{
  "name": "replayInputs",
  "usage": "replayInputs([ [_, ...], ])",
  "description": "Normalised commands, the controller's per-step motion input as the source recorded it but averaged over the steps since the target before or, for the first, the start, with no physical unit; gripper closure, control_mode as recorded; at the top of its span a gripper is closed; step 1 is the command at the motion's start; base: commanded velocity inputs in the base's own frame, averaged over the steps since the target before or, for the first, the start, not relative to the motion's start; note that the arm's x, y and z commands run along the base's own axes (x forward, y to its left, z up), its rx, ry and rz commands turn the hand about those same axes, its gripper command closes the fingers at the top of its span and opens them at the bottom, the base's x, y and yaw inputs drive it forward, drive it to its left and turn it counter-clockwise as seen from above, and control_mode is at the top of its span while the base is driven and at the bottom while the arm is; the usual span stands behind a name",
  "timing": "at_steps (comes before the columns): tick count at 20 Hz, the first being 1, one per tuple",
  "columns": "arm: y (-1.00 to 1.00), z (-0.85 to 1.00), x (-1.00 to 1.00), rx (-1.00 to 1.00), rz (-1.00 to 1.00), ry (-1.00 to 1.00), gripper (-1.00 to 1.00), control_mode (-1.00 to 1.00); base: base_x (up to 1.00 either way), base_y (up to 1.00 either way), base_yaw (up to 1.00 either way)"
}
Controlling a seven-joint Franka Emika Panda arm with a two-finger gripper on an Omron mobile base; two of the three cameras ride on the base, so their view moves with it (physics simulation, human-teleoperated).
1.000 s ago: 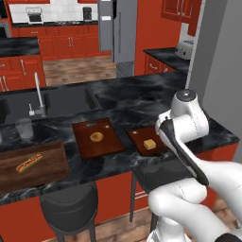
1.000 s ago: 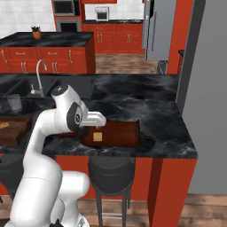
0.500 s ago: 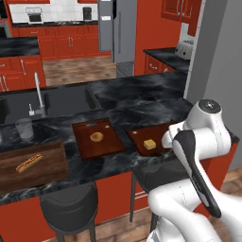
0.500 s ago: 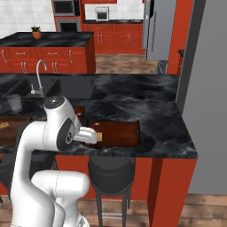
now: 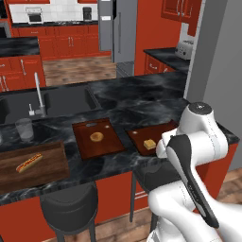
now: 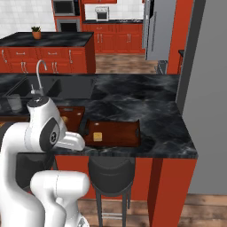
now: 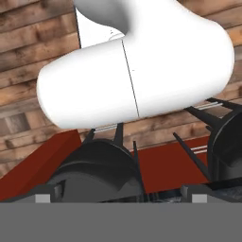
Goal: Take the cake and donut from the fridge and place them on the empty tray on the dining counter.
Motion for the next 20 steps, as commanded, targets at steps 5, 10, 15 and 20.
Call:
replayInputs([
  [5,0.04,-0.08,-0.04,0.0,0.0,-0.06,-1.0,-1.0,0.0,0.0,0.0],
  [10,0.0,0.0,0.0,0.0,0.0,-0.04,-1.0,-1.0,0.0,0.0,0.0],
  [15,0.0,0.0,0.0,0.0,0.0,-0.01,-1.0,1.0,-0.08,0.0,0.0],
  [20,0.0,0.0,0.0,0.0,0.0,0.0,-1.0,1.0,-0.38,0.0,0.08],
])
